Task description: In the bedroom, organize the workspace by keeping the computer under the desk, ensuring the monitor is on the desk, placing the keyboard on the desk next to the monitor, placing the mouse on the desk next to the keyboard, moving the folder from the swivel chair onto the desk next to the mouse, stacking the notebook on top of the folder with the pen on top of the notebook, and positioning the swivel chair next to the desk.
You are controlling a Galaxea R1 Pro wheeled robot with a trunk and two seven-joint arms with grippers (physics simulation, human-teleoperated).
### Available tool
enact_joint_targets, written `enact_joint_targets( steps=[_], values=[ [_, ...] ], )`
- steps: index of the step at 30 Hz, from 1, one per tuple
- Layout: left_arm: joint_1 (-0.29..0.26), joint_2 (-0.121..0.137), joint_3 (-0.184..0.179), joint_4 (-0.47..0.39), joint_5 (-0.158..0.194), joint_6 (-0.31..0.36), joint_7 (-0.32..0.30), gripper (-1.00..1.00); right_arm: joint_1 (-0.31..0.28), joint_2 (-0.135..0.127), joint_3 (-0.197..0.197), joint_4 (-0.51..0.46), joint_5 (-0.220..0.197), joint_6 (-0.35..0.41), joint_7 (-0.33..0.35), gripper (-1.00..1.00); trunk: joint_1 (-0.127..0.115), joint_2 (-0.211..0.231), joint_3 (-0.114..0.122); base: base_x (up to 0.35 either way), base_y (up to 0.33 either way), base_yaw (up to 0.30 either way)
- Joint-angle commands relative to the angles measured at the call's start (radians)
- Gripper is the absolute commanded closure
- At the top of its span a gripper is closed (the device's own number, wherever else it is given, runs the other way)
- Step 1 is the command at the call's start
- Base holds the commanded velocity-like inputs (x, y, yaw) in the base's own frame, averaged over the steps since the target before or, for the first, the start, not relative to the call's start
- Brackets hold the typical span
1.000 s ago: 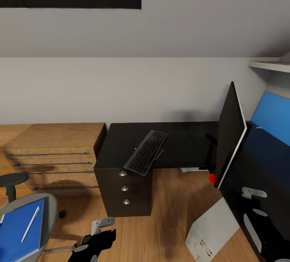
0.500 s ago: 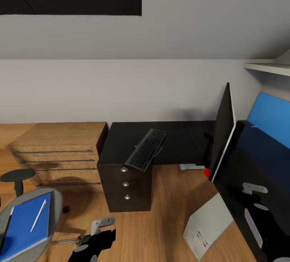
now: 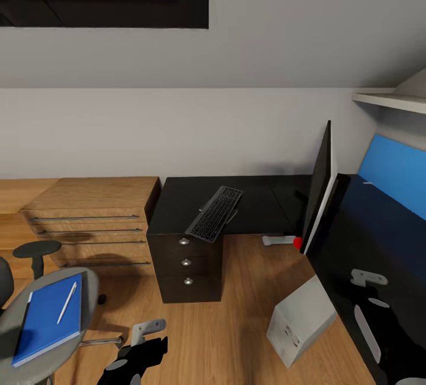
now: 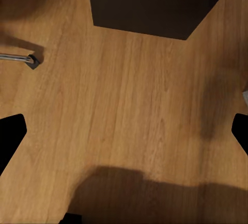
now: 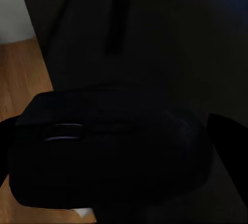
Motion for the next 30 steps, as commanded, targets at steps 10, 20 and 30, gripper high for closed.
enact_joint_targets(
  steps=[10,20,30],
  values=[
    [-0.001,0.000,0.000,-0.001,0.010,0.004,0.009,-1.00,0.000,0.045,0.002,-0.051,-0.006,0.012,-0.005,1.00,0.000,-0.001,-0.001,-0.001,0.000,0.000],
    [-0.001,0.021,0.015,-0.001,0.012,0.003,0.006,-1.00,0.000,0.047,0.002,-0.052,-0.003,0.010,-0.007,1.00,0.000,-0.001,-0.001,-0.122,0.000,0.000],
    [-0.001,0.020,0.102,-0.002,0.013,0.003,0.005,-1.00,0.000,0.048,0.006,-0.051,-0.005,0.010,-0.006,1.00,-0.015,0.027,0.011,-0.121,0.000,0.000]
  ],
)
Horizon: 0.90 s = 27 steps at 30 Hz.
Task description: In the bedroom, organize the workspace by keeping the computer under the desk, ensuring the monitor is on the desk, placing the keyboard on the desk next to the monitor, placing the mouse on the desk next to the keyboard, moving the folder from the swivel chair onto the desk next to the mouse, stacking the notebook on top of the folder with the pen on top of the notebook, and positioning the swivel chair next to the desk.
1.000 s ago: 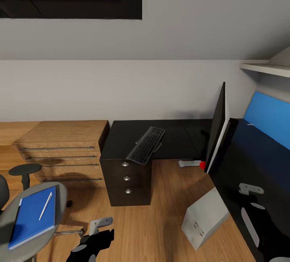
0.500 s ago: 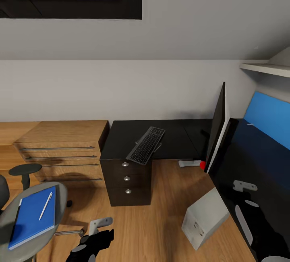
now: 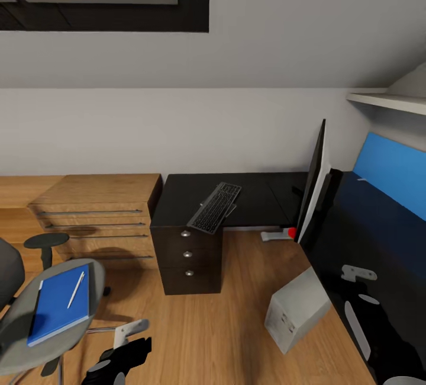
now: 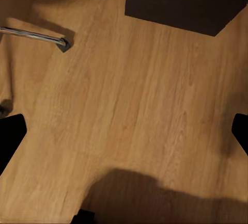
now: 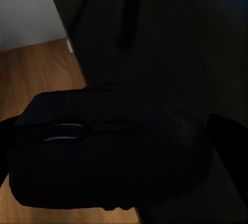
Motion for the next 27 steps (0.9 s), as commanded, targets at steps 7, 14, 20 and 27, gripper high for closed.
enact_joint_targets(
  steps=[7,14,20,27],
  values=[
    [-0.001,-0.001,0.015,-0.002,0.011,0.003,0.008,-1.00,0.001,0.031,0.003,-0.004,-0.003,0.003,-0.006,1.00,-0.027,0.048,0.021,-0.003,0.000,0.000],
    [-0.001,-0.002,0.009,-0.002,0.010,0.003,0.012,-1.00,0.003,0.041,0.004,-0.007,-0.004,-0.001,-0.006,1.00,-0.054,0.097,0.043,0.000,0.000,0.000],
    [-0.001,-0.002,0.008,-0.003,0.009,0.001,0.013,-1.00,0.035,0.078,0.004,-0.076,-0.003,-0.003,-0.006,1.00,-0.077,0.139,0.062,0.000,0.000,0.000],
    [-0.001,-0.002,0.007,-0.006,0.009,0.000,0.013,-1.00,0.122,0.131,0.007,-0.217,0.035,0.001,-0.006,1.00,-0.104,0.188,0.083,0.000,0.000,0.000]
  ],
)
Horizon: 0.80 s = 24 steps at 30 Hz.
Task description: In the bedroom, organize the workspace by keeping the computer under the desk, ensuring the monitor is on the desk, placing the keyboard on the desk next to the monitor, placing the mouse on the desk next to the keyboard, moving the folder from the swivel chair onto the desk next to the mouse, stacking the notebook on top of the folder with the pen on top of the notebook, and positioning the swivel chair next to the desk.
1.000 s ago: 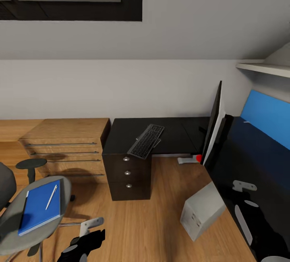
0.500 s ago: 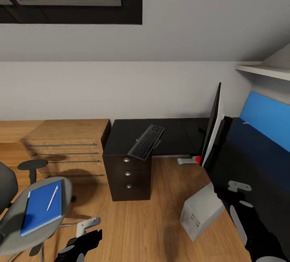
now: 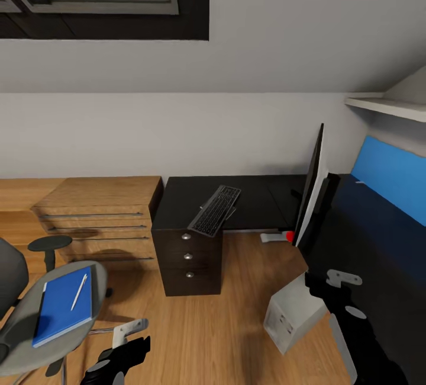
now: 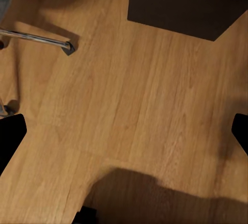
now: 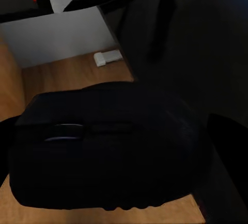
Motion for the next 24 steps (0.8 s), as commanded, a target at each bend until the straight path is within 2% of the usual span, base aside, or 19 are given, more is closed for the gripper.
enact_joint_targets(
  steps=[1,8,11,17,24],
  values=[
    [-0.001,-0.001,0.000,-0.002,0.011,0.004,0.007,-1.00,0.004,0.006,0.002,-0.010,0.003,0.006,-0.004,1.00,-0.004,0.006,0.002,0.000,0.000,0.000],
    [-0.001,-0.002,0.000,-0.003,0.011,0.003,0.007,-1.00,0.021,0.083,0.004,-0.037,0.097,0.006,-0.004,1.00,-0.031,0.055,0.024,0.000,0.000,0.089],
    [-0.001,-0.003,0.000,-0.003,0.011,-0.013,0.006,-1.00,0.023,0.113,0.004,-0.035,0.113,0.006,-0.005,1.00,-0.042,0.076,0.033,0.000,0.000,0.242],
    [-0.001,-0.005,-0.024,-0.002,0.009,-0.021,0.005,-1.00,0.037,0.140,0.005,-0.033,0.116,0.005,-0.006,1.00,-0.042,0.076,0.033,0.000,0.000,0.266],
    [-0.001,-0.005,-0.032,-0.002,0.009,-0.021,0.005,-1.00,0.038,0.151,0.008,-0.031,0.116,0.005,-0.005,1.00,-0.042,0.076,0.033,0.000,0.000,0.269]
  ],
)
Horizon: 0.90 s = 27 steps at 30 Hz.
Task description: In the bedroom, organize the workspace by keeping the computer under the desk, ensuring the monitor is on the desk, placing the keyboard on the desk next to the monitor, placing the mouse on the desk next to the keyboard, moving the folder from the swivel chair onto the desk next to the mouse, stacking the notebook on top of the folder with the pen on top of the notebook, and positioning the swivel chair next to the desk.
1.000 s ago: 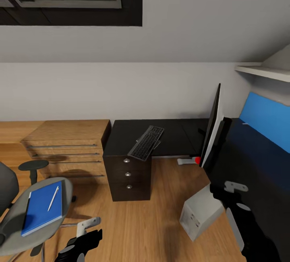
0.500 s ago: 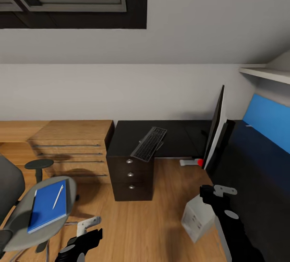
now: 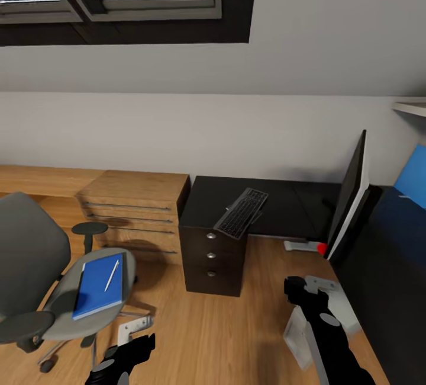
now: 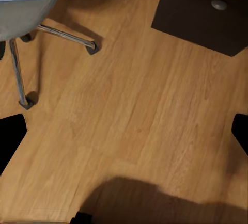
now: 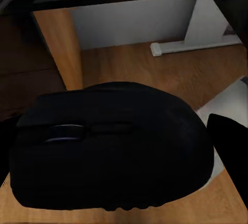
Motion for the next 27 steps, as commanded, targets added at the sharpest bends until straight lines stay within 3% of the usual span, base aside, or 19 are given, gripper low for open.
enact_joint_targets(
  steps=[1,4,6,9,12,17,22,24,27],
  values=[
    [-0.001,-0.001,-0.001,-0.001,0.010,0.003,0.007,-1.00,0.000,0.001,0.004,-0.002,0.007,0.007,0.000,1.00,0.000,-0.001,-0.002,0.000,0.000,0.269],
    [-0.001,-0.002,-0.016,-0.001,0.010,-0.007,0.008,-1.00,0.000,0.004,0.042,-0.001,0.006,0.008,-0.001,1.00,0.000,-0.001,-0.002,0.000,0.000,0.269],
    [-0.001,-0.001,-0.049,-0.002,0.010,-0.067,0.008,-1.00,0.000,0.014,0.072,-0.002,0.005,0.008,-0.003,1.00,0.000,-0.001,-0.003,0.000,0.000,0.269],
    [-0.001,-0.001,-0.068,-0.008,0.010,-0.149,0.006,-1.00,0.000,0.021,0.087,-0.003,0.003,0.010,-0.007,1.00,0.000,-0.001,-0.005,0.000,0.000,0.269],
    [-0.001,-0.001,-0.076,-0.060,0.010,-0.161,0.005,-1.00,0.003,0.024,0.091,0.001,0.000,0.013,-0.007,1.00,0.000,-0.001,-0.006,0.000,0.000,0.203],
    [-0.001,-0.009,-0.139,-0.149,0.011,-0.127,0.006,-1.00,0.010,0.025,0.097,0.034,-0.003,0.013,-0.006,1.00,0.000,-0.001,-0.006,0.000,0.000,0.024],
    [-0.001,-0.058,-0.163,-0.228,0.012,-0.027,0.007,-1.00,-0.003,0.026,0.121,0.055,-0.004,0.042,-0.008,1.00,0.000,-0.001,-0.006,0.000,0.000,0.003],
    [0.000,-0.058,-0.165,-0.236,0.012,-0.015,0.007,-1.00,-0.035,0.026,0.124,0.072,-0.006,0.072,-0.013,1.00,0.000,-0.001,-0.006,0.000,0.000,0.000],
    [0.001,-0.058,-0.165,-0.227,0.014,-0.006,0.007,-1.00,-0.184,0.026,0.126,0.177,-0.031,0.159,-0.030,1.00,0.000,-0.001,-0.006,0.000,0.000,0.000]
  ],
)
